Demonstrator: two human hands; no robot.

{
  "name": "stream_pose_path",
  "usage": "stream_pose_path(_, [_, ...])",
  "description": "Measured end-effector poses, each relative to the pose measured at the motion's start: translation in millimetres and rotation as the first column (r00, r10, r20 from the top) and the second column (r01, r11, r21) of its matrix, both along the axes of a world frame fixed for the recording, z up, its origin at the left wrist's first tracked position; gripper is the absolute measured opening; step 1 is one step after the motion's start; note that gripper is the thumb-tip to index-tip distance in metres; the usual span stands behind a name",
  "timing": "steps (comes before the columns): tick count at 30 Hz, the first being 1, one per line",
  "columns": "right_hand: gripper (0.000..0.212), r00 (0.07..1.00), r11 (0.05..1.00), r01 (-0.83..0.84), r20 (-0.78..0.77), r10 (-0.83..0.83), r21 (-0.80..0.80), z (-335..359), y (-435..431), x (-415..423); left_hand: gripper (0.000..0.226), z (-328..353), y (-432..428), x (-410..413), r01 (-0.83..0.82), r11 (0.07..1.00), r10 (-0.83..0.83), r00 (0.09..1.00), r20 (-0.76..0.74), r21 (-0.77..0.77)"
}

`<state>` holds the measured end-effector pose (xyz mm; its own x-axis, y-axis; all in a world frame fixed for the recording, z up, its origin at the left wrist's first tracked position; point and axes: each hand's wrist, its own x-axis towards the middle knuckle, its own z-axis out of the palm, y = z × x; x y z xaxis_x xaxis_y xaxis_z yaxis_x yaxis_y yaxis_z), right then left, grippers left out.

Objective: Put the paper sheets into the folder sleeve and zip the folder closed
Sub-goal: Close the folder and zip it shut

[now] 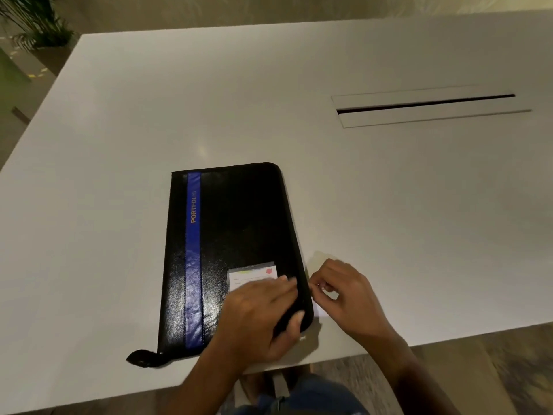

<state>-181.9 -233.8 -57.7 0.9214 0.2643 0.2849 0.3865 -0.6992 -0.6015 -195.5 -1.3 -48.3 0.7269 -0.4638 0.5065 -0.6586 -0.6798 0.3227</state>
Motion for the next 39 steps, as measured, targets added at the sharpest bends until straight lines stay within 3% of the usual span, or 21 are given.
stream_pose_path(2, [0.011,1.0,1.0,-0.017,-0.007,0.017,-0.005,-3.5,-2.4,1.8,0.057,3.3,-14.8,24.2,-0.224,0.974,0.223,0.973,-0.06,-0.01])
stream_pose_path(3, [0.012,1.0,1.0,-0.022,-0.01,0.022,-0.011,-4.5,-3.3,3.4,0.068,4.8,-24.3,38.6,-0.32,0.945,0.325,0.94,-0.106,0.059])
stream_pose_path(7, [0.014,0.998,0.997,-0.057,0.014,0.057,-0.042,-3.9,-4.8,12.0,0.106,-5.5,-48.7,75.7,-0.431,0.83,0.531,0.804,-0.266,0.355])
stream_pose_path(17, [0.014,0.996,0.991,-0.063,0.061,0.071,-0.122,2.7,-10.4,48.5,0.087,-9.9,-48.3,74.3,-0.452,0.833,0.535,0.805,-0.256,0.319])
stream_pose_path(25, [0.011,0.99,0.987,-0.1,0.089,0.111,-0.124,-2.0,-8.3,71.8,0.08,-2.3,-35.0,37.7,-0.326,0.902,0.404,0.868,-0.288,0.283])
stream_pose_path(30, [0.014,0.993,0.992,-0.106,0.052,0.11,-0.072,-2.7,-8.5,68.1,0.061,8.2,-43.7,73.0,-0.478,0.859,0.51,0.833,-0.216,0.185])
stream_pose_path(35, [0.013,0.996,0.993,-0.073,0.043,0.077,-0.091,-4.6,-8.5,64.4,0.075,-6.8,-58.1,115.5,-0.514,0.766,0.624,0.738,-0.257,0.387])
stream_pose_path(39, [0.019,0.996,0.994,-0.038,0.073,0.046,-0.104,-7.5,-8.7,65.9,0.07,-21.9,-55.1,111.5,-0.495,0.785,0.592,0.777,-0.214,0.373])
